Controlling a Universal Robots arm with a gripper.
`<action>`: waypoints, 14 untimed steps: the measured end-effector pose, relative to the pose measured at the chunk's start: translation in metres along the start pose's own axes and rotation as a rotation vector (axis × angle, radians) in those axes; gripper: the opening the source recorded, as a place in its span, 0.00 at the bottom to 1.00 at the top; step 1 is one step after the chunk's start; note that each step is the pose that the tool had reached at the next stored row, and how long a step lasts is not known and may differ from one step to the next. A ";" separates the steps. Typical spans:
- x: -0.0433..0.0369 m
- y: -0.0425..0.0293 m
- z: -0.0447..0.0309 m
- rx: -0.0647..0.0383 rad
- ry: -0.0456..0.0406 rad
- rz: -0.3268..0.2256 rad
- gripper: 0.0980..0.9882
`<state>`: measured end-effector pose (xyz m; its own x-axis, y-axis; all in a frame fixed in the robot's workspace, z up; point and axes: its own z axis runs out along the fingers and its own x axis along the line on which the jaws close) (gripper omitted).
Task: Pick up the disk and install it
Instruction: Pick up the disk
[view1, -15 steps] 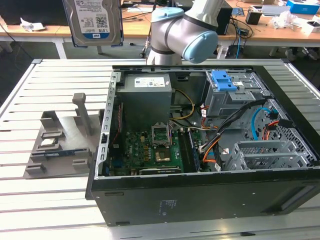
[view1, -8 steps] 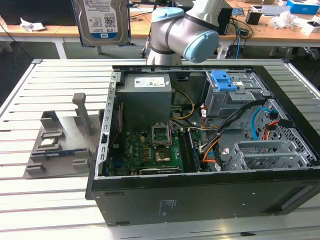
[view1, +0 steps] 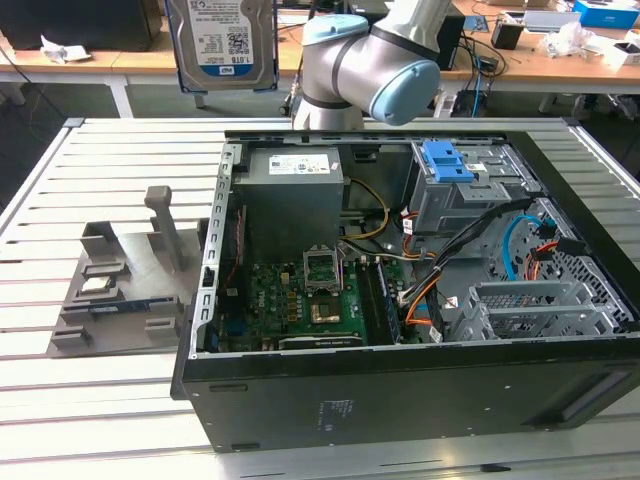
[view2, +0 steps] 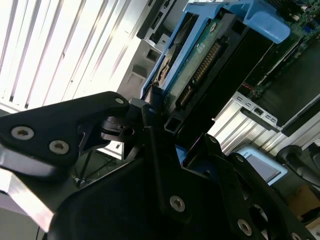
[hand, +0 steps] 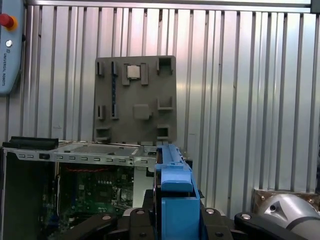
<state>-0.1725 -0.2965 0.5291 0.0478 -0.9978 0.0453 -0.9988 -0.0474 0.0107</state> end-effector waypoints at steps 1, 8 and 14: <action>-0.0001 -0.0021 0.0000 0.000 0.0000 0.000 0.30; -0.0016 -0.0248 -0.0003 0.000 0.0000 0.000 0.30; -0.0030 -0.0443 -0.0006 0.000 0.0000 0.000 0.30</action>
<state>-0.1284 -0.2914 0.5291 0.0479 -0.9978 0.0452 -0.9988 -0.0475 0.0110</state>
